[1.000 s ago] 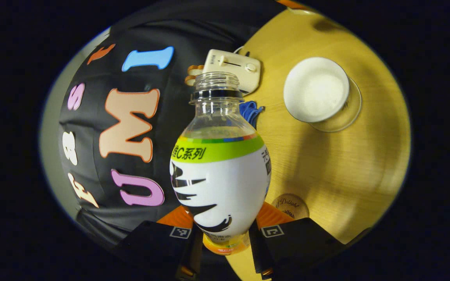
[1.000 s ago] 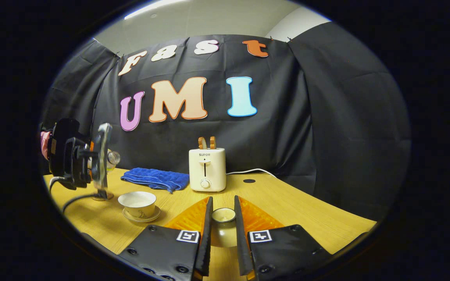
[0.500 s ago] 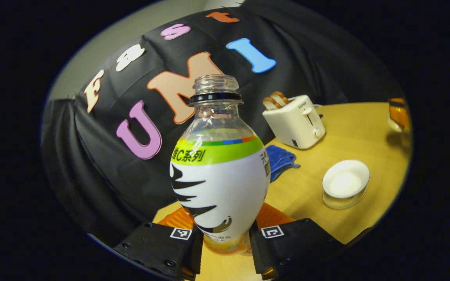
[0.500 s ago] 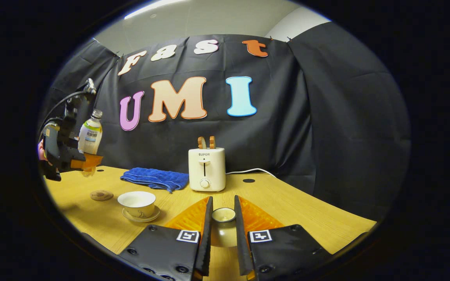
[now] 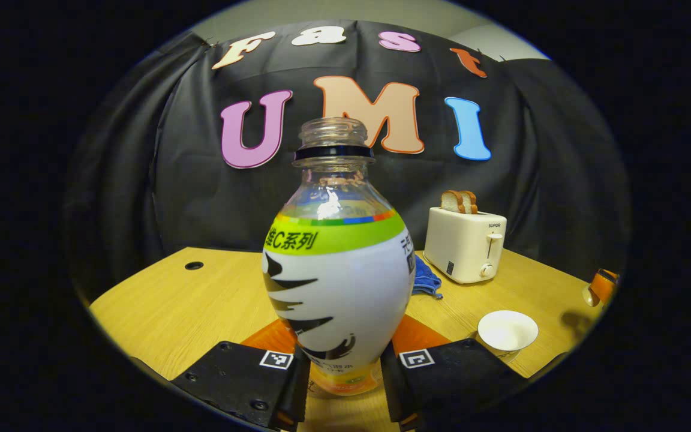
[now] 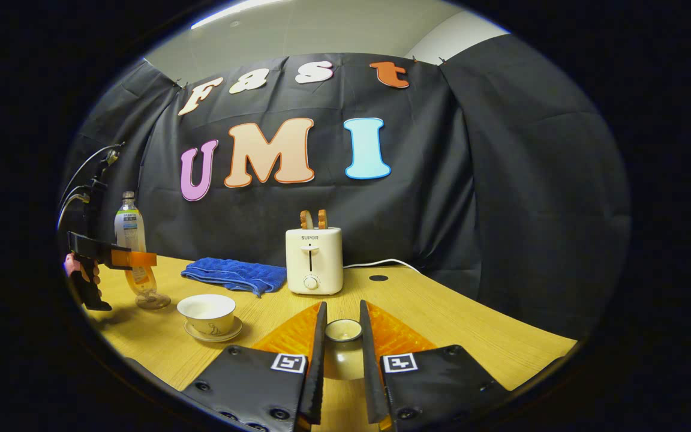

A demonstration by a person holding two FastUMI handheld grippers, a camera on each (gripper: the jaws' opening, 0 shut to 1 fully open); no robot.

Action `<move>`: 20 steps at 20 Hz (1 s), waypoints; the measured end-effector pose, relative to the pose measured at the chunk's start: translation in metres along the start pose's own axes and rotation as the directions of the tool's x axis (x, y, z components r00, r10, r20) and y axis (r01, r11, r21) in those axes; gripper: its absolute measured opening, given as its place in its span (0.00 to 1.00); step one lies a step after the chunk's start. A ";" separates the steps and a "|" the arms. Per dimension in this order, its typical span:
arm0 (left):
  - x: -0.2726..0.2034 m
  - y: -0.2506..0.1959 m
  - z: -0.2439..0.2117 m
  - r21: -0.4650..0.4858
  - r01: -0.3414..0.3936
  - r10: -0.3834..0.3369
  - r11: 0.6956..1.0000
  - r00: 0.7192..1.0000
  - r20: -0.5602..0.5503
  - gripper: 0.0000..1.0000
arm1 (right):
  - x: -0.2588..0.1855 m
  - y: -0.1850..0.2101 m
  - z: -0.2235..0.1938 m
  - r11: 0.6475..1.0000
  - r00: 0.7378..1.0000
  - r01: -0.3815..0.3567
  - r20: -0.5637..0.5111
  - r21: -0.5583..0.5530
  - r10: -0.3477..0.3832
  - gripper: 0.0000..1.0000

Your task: Open the teacup lid with one hand, grasp the water bottle and pour water into the teacup with the other hand; after pouring, place the water bottle on the coaster and then close the teacup lid.

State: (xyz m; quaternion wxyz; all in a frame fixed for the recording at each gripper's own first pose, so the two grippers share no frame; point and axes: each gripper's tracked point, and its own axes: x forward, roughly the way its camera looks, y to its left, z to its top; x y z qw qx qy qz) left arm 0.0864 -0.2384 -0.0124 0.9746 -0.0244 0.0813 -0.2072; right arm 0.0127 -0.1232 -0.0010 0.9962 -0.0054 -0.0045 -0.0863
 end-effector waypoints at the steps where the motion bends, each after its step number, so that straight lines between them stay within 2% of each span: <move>1: 0.003 0.001 -0.003 0.018 -0.015 0.015 1.000 1.000 -0.009 0.49 | 0.000 -0.001 0.000 1.000 1.000 0.003 0.000 0.000 -0.003 0.34; 11: 0.000 -0.001 -0.004 0.031 -0.028 0.029 0.999 0.999 -0.040 0.52 | 0.000 -0.001 0.001 1.000 1.000 0.004 0.000 -0.001 -0.004 0.32; 20: 0.001 0.000 -0.010 0.050 -0.029 0.032 0.998 0.997 -0.075 0.61 | -0.001 -0.001 0.001 1.000 1.000 0.004 0.000 -0.001 -0.004 0.33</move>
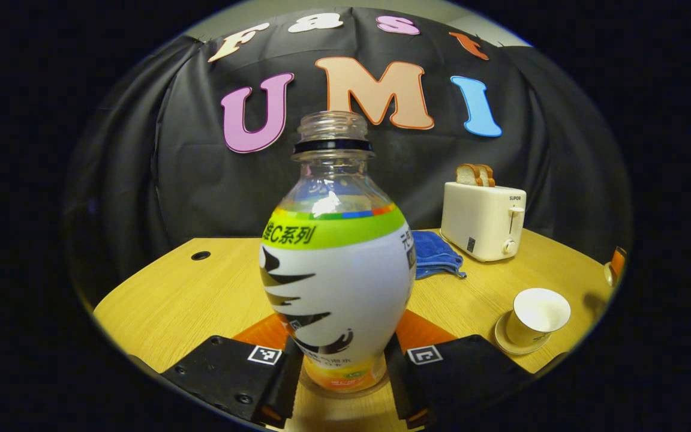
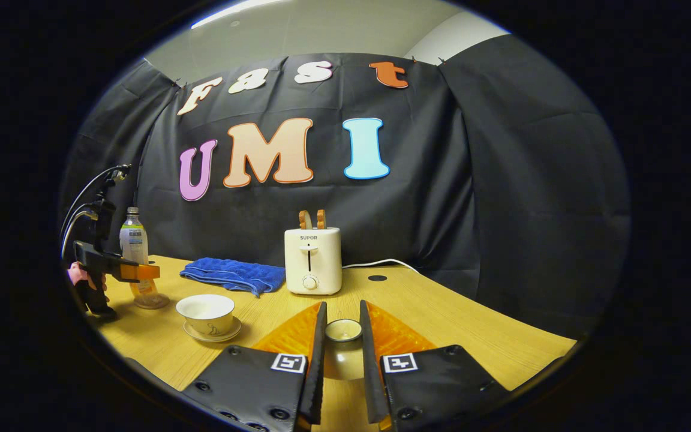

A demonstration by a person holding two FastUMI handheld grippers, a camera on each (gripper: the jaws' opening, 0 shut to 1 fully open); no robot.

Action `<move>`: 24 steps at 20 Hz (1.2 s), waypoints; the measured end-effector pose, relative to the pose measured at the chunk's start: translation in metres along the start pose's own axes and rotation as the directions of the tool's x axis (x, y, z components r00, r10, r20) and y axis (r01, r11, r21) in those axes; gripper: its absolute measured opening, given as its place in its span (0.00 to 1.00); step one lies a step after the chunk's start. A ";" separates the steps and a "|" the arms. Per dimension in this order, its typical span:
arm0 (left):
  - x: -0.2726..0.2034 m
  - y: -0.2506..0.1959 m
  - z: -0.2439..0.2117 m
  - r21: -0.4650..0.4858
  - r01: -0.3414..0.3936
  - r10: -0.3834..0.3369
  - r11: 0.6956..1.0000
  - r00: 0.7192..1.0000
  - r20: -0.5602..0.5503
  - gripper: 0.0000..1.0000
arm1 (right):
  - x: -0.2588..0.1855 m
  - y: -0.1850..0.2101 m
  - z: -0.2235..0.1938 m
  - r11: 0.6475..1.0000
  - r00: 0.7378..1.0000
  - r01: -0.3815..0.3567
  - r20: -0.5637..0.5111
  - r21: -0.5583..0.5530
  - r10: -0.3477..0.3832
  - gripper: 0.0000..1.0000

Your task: Open the teacup lid with one hand, grasp the water bottle and pour water into the teacup with the other hand; after pouring, place the water bottle on the coaster and then close the teacup lid.

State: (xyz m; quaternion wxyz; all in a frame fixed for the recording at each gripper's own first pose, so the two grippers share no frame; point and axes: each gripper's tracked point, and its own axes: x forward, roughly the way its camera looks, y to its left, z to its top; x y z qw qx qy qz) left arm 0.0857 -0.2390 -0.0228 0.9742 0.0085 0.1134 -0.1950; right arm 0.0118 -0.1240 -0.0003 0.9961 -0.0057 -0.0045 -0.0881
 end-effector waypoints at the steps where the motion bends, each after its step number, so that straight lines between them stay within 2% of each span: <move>1: 0.000 0.000 0.000 0.002 -0.001 0.001 1.000 1.000 -0.003 0.61 | 0.000 0.000 0.001 1.000 1.000 0.000 0.000 0.000 0.000 0.32; 8: 0.000 -0.001 0.001 0.018 -0.003 0.003 1.000 1.000 -0.002 0.70 | 0.000 -0.001 0.000 1.000 1.000 0.002 0.001 0.000 -0.002 0.34; 9: 0.002 -0.003 0.000 0.026 -0.001 0.001 1.000 1.000 -0.003 0.68 | 0.001 -0.001 0.001 1.000 1.000 0.002 0.001 0.000 -0.002 0.33; 11: 0.001 -0.009 -0.001 0.035 0.014 -0.014 0.999 1.000 -0.001 0.73 | 0.000 -0.001 0.001 1.000 1.000 0.002 0.001 0.000 -0.002 0.33; 12: 0.002 -0.011 -0.001 0.040 0.017 -0.017 0.999 1.000 0.005 0.86 | 0.000 -0.001 0.000 1.000 1.000 0.003 0.002 0.000 -0.003 0.32; 14: 0.003 -0.012 -0.001 0.053 0.018 -0.019 0.998 1.000 0.012 0.98 | 0.000 -0.001 0.000 1.000 1.000 0.003 0.002 0.000 -0.003 0.32; 19: -0.003 -0.012 -0.006 0.060 0.012 -0.013 0.998 1.000 0.002 0.97 | 0.001 0.000 0.000 1.000 1.000 0.003 0.003 0.001 -0.003 0.33; 24: -0.016 -0.007 -0.001 -0.002 0.000 0.000 1.000 0.999 0.050 0.97 | 0.000 0.000 0.000 1.000 1.000 0.002 0.002 0.001 -0.002 0.33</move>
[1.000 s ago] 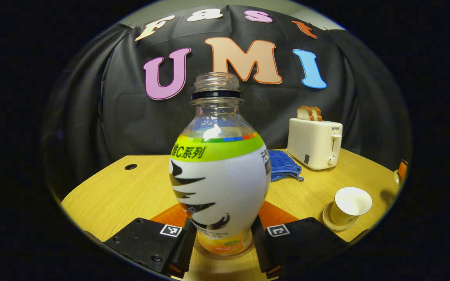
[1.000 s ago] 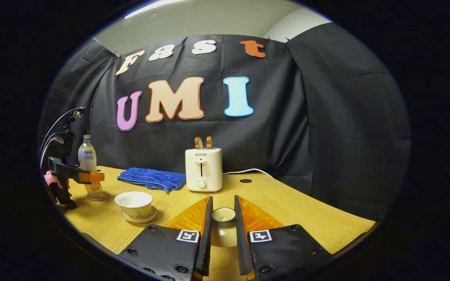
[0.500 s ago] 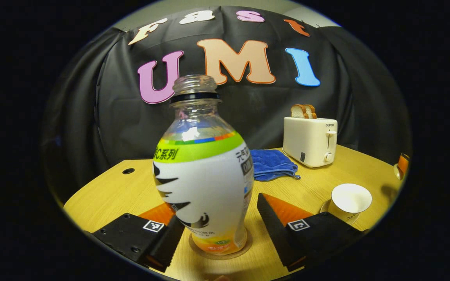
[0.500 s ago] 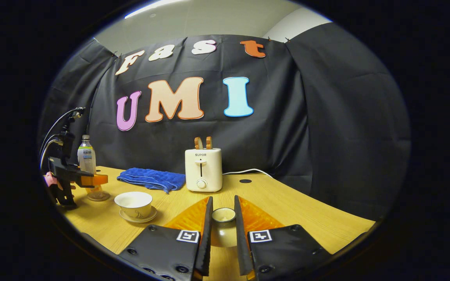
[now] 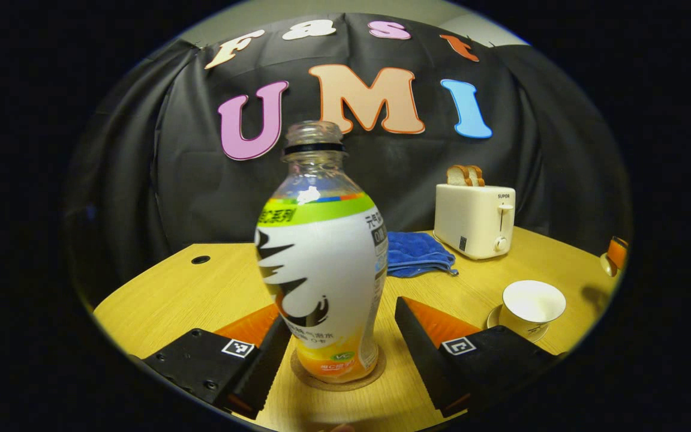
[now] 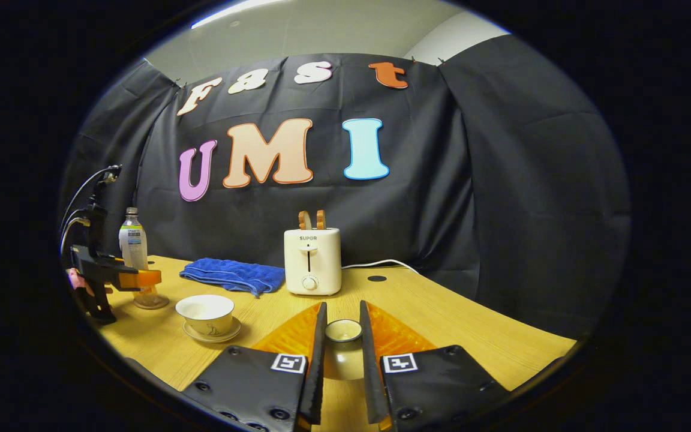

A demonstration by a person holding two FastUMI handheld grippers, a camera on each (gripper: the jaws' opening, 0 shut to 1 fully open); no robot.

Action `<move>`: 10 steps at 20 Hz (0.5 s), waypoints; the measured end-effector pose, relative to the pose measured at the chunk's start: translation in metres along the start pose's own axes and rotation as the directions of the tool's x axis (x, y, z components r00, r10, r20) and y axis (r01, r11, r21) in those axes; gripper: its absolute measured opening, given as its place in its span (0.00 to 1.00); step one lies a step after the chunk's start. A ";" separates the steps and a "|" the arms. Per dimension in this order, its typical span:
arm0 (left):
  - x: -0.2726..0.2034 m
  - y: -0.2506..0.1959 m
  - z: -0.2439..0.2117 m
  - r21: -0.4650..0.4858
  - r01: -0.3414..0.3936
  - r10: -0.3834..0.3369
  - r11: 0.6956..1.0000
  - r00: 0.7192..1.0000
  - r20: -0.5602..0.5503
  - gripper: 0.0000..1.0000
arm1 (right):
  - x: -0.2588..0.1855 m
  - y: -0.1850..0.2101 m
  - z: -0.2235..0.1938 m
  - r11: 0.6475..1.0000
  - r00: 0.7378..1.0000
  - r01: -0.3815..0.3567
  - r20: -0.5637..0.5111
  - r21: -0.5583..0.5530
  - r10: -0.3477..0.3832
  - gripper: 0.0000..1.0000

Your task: Open the teacup lid with one hand, grasp the water bottle and pour water into the teacup with the other hand; after pouring, place the water bottle on the coaster and then close the teacup lid.

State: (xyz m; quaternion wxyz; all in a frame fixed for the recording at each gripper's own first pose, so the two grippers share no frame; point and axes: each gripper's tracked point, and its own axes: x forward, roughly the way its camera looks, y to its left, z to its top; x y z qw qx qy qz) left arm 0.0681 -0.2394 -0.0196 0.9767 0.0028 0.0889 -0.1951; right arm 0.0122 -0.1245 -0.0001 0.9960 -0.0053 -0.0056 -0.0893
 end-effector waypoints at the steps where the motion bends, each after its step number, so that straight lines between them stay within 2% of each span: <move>1: -0.004 0.003 0.001 -0.018 -0.008 0.008 1.000 1.000 0.006 0.96 | 0.000 0.000 0.000 1.000 1.000 0.000 0.000 0.000 0.000 0.33; 3: -0.014 0.001 0.001 -0.028 -0.002 0.003 1.000 1.000 0.022 0.97 | -0.001 0.000 0.000 1.000 1.000 0.000 0.000 0.000 0.000 0.32; 6: -0.032 -0.005 0.006 0.016 0.024 -0.025 1.000 0.998 0.066 0.97 | 0.000 0.003 0.000 1.000 1.000 -0.009 0.001 0.000 0.009 0.32; 10: -0.058 0.001 0.009 0.018 0.005 -0.007 1.000 0.993 0.114 0.96 | -0.001 0.013 -0.001 0.999 0.999 -0.042 -0.001 0.001 0.042 0.32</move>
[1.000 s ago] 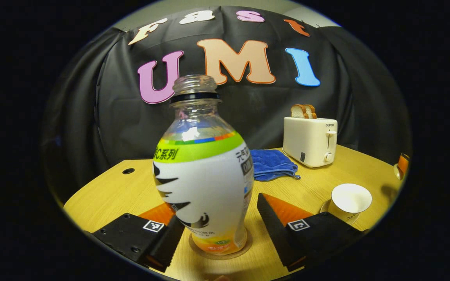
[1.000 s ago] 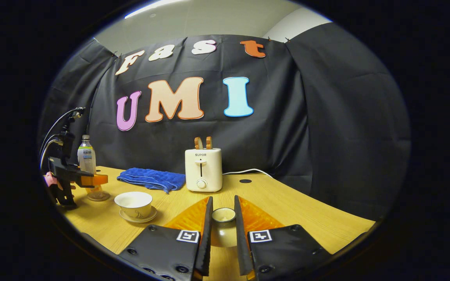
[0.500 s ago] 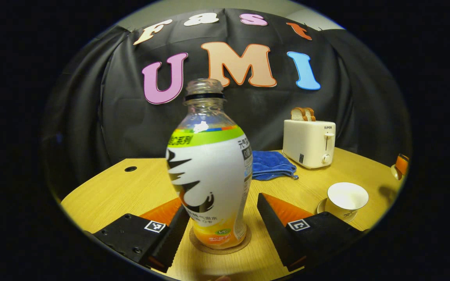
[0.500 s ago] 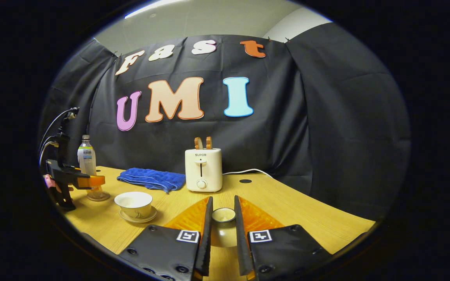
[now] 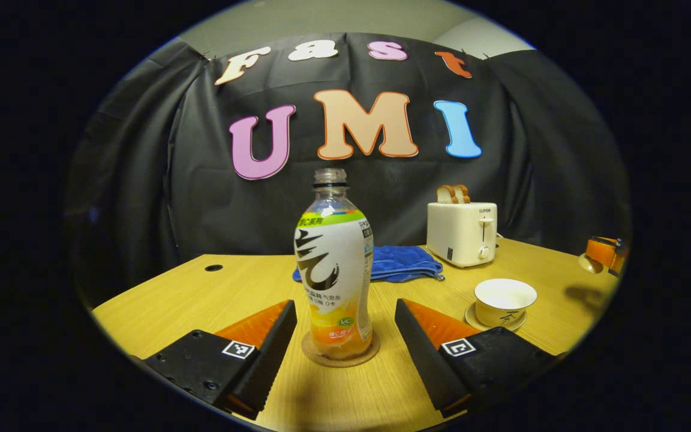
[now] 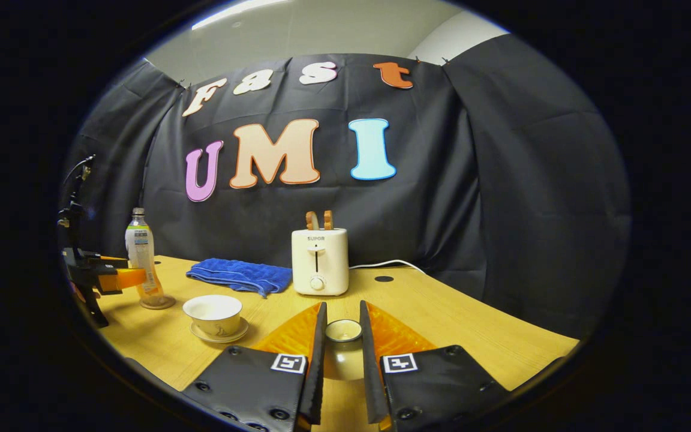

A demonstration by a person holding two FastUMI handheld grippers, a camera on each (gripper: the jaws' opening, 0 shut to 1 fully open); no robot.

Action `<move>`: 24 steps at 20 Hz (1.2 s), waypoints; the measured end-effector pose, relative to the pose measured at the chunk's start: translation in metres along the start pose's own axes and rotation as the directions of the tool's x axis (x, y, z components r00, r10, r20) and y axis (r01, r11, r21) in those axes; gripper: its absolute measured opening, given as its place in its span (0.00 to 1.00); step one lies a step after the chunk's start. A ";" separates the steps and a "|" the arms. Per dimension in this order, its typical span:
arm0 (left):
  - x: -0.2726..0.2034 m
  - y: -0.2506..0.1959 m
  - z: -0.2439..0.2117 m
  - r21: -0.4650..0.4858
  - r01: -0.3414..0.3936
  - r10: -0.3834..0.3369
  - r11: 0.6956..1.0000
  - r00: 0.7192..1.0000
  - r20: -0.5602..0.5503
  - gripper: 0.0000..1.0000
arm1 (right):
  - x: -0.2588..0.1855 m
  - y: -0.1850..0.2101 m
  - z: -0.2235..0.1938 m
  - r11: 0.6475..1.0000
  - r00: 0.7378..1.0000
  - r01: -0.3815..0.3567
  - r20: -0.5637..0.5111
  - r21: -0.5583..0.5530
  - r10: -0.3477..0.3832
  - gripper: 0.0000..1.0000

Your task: Open the teacup lid with one hand, grasp the water bottle and pour water into the teacup with the other hand; after pouring, place the water bottle on the coaster and then close the teacup lid.

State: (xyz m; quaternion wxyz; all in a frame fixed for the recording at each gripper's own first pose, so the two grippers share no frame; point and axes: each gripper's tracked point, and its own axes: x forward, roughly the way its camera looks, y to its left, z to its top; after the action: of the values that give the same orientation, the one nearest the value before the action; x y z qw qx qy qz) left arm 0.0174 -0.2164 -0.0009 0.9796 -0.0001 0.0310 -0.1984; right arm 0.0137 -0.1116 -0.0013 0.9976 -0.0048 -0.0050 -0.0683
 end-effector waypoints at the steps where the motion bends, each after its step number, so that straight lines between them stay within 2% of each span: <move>1: -0.007 0.003 0.001 -0.005 -0.009 0.009 1.000 1.000 0.012 0.96 | 0.000 0.003 0.001 1.000 1.000 -0.005 -0.001 0.000 0.005 0.32; 4: -0.026 0.015 0.004 -0.016 -0.043 0.044 0.999 0.998 0.042 0.96 | 0.001 0.015 0.000 0.999 0.999 -0.034 -0.002 0.001 0.034 0.34; 6: -0.034 0.024 0.006 -0.016 -0.067 0.068 0.998 0.996 0.058 0.96 | 0.001 0.025 -0.001 0.999 0.999 -0.053 -0.005 0.002 0.053 0.31; 10: -0.045 0.040 0.007 -0.025 -0.115 0.116 0.993 0.990 0.076 0.96 | 0.009 0.042 -0.003 0.998 0.998 -0.059 -0.009 0.003 0.059 0.32; 12: -0.048 0.044 0.006 -0.025 -0.120 0.121 0.992 0.990 0.076 0.99 | 0.012 0.061 -0.003 0.995 0.995 -0.101 -0.009 0.005 0.101 0.32; 13: -0.048 0.046 0.006 -0.023 -0.122 0.123 0.992 0.989 0.075 0.96 | 0.014 0.070 -0.003 0.992 0.992 -0.126 -0.011 0.006 0.126 0.32; 15: -0.049 0.052 0.006 -0.024 -0.133 0.134 0.991 0.988 0.076 0.96 | 0.020 0.091 -0.004 0.985 0.984 -0.175 -0.011 0.008 0.175 0.30; 18: -0.049 0.061 0.006 -0.026 -0.149 0.151 0.988 0.986 0.075 0.96 | 0.027 0.125 -0.005 0.966 0.966 -0.258 -0.012 0.014 0.258 0.34; 20: -0.050 0.064 0.006 -0.027 -0.157 0.159 0.987 0.984 0.075 0.96 | 0.033 0.147 -0.006 0.952 0.952 -0.306 -0.012 0.016 0.306 0.30; 21: -0.049 0.063 0.006 -0.028 -0.159 0.161 0.987 0.984 0.075 0.99 | 0.037 0.156 -0.006 0.945 0.945 -0.327 -0.014 0.017 0.327 0.30; 22: -0.049 0.063 0.006 -0.028 -0.161 0.163 0.987 0.984 0.075 0.97 | 0.040 0.165 -0.007 0.939 0.939 -0.344 -0.015 0.018 0.344 0.34; 23: -0.050 0.064 0.006 -0.028 -0.162 0.164 0.986 0.984 0.075 0.96 | 0.045 0.172 -0.007 0.936 0.936 -0.352 -0.016 0.019 0.352 0.31; 24: -0.050 0.064 0.006 -0.028 -0.164 0.165 0.986 0.983 0.076 0.97 | 0.050 0.177 -0.008 0.933 0.933 -0.358 -0.018 0.020 0.359 0.33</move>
State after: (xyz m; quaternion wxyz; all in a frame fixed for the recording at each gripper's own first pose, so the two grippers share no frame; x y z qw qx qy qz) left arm -0.0036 -0.1379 0.0077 0.9931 -0.0158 -0.0050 -0.1164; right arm 0.0870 0.0571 -0.0101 0.9934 0.0034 0.0061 0.1148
